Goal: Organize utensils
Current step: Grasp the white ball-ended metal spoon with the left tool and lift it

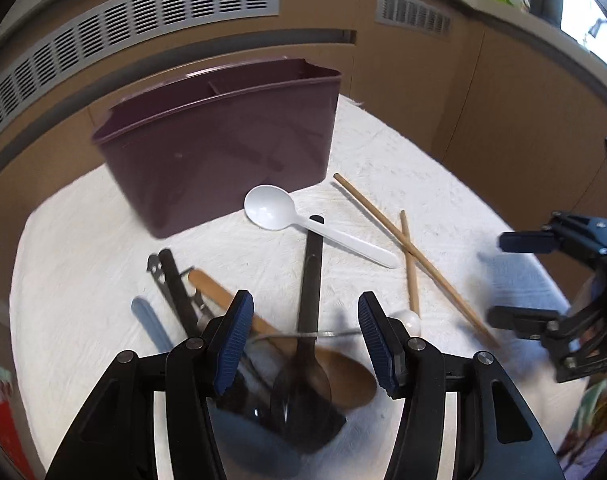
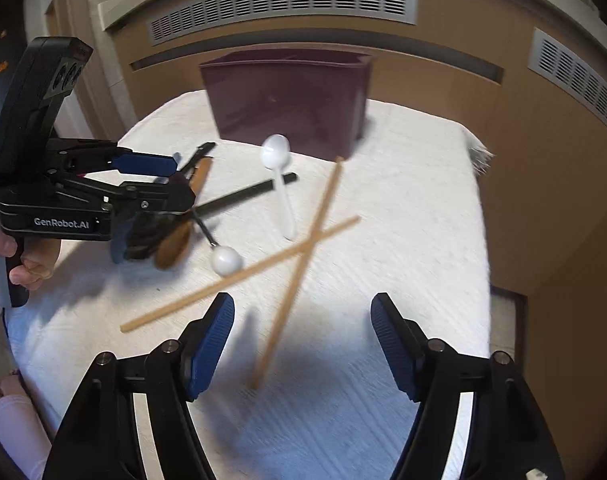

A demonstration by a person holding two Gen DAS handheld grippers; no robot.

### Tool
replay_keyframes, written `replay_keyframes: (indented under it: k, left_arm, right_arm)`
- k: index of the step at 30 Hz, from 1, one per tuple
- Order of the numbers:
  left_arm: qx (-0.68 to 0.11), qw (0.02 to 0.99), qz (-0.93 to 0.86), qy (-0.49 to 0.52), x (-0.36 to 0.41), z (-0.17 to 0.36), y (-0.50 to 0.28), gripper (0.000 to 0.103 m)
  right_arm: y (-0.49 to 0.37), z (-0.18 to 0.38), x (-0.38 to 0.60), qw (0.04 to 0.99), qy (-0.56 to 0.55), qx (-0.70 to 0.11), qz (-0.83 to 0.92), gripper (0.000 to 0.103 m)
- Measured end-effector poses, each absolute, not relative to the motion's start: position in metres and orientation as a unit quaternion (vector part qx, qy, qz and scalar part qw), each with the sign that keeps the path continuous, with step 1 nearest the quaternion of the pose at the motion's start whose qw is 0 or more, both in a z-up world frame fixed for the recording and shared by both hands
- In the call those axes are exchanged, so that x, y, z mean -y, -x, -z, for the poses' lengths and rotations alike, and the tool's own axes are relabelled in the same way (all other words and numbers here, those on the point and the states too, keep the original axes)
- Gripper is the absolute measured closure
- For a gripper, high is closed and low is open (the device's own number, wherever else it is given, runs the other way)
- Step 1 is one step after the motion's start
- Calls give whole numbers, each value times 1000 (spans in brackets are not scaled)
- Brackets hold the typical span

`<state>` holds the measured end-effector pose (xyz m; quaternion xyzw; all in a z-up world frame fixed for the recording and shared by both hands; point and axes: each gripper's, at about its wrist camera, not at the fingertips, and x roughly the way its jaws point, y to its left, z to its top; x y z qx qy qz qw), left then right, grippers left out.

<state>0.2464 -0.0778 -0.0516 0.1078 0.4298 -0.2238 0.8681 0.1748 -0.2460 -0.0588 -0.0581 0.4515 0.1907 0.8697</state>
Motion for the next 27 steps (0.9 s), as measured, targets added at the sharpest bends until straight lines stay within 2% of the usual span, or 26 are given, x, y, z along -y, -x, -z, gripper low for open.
replay_keyframes:
  k: [3, 5, 7, 12, 20, 25, 27]
  left_arm:
    - [-429, 878, 184, -103, 72, 56, -265, 51]
    - [-442, 877, 166, -87, 60, 61, -276, 77]
    - [-457, 872, 160, -71, 47, 66, -280, 82]
    - [-469, 866, 161, -59, 25, 67, -255, 82]
    - [-466, 854, 218, -76, 25, 53, -208, 80]
    - [-447, 841, 285, -108, 60, 40, -207, 73]
    - [-449, 826, 315, -129, 82, 43, -210, 66]
  right_arm:
    - [-173, 62, 261, 869, 40, -460, -178, 34]
    - [-171, 65, 268, 869, 33, -463, -172, 34]
    - [-171, 66, 271, 869, 28, -465, -168, 34]
    - [-176, 70, 270, 866, 15, -470, -172, 34]
    - [-185, 70, 267, 867, 3, -470, -167, 27]
    - [-180, 70, 270, 867, 5, -471, -163, 27]
    - [-176, 70, 272, 867, 8, -470, -162, 27]
